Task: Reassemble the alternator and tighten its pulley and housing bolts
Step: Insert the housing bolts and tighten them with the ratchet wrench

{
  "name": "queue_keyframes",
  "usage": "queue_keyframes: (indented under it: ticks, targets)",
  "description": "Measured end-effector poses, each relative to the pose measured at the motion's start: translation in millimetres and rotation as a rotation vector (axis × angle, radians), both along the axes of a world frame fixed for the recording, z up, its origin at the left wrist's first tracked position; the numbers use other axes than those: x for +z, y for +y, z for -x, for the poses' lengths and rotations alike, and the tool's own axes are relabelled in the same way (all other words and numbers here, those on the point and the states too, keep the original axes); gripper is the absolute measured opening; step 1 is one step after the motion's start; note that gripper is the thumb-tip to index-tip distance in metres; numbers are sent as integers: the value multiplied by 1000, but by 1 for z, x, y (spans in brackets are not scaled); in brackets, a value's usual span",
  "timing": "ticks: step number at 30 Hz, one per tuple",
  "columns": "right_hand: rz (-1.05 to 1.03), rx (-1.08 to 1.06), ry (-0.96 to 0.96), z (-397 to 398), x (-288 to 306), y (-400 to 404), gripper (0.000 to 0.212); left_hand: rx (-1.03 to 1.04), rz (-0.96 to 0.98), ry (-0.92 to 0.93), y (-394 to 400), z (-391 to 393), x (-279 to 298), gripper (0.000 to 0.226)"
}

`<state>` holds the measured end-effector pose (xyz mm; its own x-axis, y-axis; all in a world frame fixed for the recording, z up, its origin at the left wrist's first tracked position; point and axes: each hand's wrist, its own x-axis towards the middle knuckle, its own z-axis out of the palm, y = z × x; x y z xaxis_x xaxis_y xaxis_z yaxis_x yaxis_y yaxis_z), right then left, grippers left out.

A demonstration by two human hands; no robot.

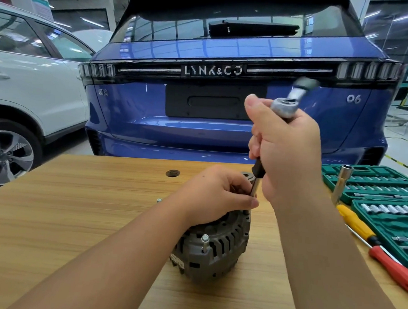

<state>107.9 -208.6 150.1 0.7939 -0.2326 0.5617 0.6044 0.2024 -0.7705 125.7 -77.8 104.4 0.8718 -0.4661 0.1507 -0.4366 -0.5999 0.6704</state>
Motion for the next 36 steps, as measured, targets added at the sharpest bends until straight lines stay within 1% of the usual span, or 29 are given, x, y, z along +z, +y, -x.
queue_keyframes:
  ticks: [2,3,4,6,8,10,12,15,16,17,19,20,22,25,29,30,32,34,36]
  targets:
    - [-25,167,-1,0,1,-4,18,13,-20,1,1,-1,0,6]
    - [-4,226,-43,0,1,-4,23,18,-26,-2,1,-2,0,5]
    - [39,241,-115,-1,-1,-4,32,21,-26,-5,1,-2,0,6]
    - [115,185,-272,-4,-5,0,42,25,-24,-14,1,-1,0,11]
    - [132,153,-330,-7,-9,4,49,28,-16,-18,1,0,0,16]
    - [140,139,-322,-10,-11,5,54,27,-10,-17,0,0,0,14]
    - [97,175,-282,-11,-13,3,53,27,-13,-16,0,0,-1,12]
    - [-50,397,-197,-11,-12,-1,45,38,-5,-6,2,-1,-2,5]
    - [-66,433,-178,-10,-12,-1,42,36,-13,-12,2,-1,-2,4]
    - [-60,424,-157,-10,-11,-1,41,37,-21,-17,2,-1,-2,5]
    - [-7,316,-124,-8,-9,2,43,52,-25,-12,2,-2,-3,5]
    - [31,271,-127,-8,-9,4,38,58,-20,-14,2,-2,-3,5]
    - [73,245,-137,-5,-8,6,28,55,2,-18,2,-3,-3,6]
    - [16,237,-94,0,-3,5,23,45,-11,-18,1,-3,-2,6]
    - [-55,63,-8,1,0,2,15,16,-3,-4,1,-2,-1,6]
    - [-72,64,17,0,0,-1,14,17,3,-1,1,-2,-1,7]
    - [-84,179,32,-2,-1,-4,6,27,-3,-4,1,-2,-1,8]
    - [-104,293,-2,-4,-3,-4,18,31,1,2,1,-2,0,5]
    - [-82,298,-110,-7,-6,0,29,22,19,15,1,-1,0,3]
